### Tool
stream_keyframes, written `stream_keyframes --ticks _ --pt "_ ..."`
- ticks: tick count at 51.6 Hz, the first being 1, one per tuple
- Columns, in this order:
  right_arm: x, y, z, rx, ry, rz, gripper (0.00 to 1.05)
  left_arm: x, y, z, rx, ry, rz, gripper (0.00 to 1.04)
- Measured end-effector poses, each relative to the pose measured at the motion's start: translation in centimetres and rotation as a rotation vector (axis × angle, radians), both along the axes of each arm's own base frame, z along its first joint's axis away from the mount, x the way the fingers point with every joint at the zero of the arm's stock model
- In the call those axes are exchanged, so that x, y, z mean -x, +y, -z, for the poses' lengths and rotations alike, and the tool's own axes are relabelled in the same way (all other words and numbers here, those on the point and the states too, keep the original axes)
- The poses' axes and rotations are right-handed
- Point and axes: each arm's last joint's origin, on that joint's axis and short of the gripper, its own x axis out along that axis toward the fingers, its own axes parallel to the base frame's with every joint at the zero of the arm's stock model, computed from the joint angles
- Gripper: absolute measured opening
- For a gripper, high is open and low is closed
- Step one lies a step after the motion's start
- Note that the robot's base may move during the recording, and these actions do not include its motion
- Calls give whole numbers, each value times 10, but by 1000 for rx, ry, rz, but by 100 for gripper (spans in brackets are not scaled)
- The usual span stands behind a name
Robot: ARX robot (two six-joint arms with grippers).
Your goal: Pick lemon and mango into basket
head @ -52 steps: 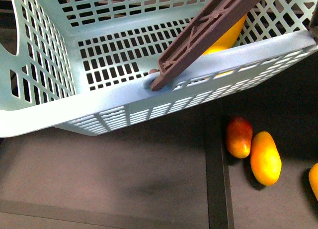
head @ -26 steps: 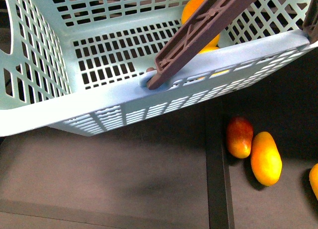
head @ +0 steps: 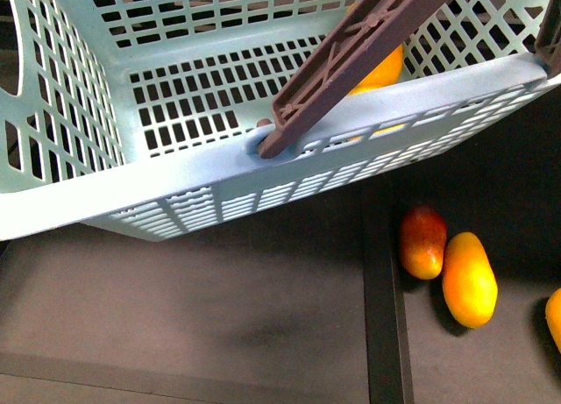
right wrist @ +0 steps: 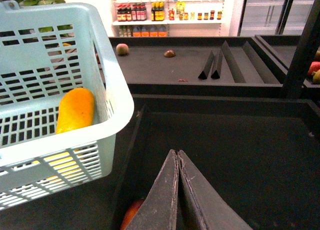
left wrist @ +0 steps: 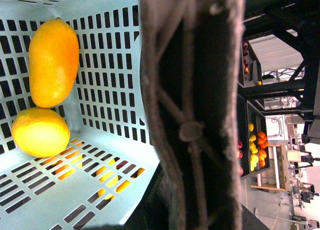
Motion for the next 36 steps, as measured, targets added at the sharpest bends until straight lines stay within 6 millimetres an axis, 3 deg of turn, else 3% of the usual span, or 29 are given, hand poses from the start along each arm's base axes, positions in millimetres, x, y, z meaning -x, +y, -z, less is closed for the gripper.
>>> stream_keyframes --ticks 36 --pt "14 0 6 0 -25 0 2 0 0 0 0 0 0 5"
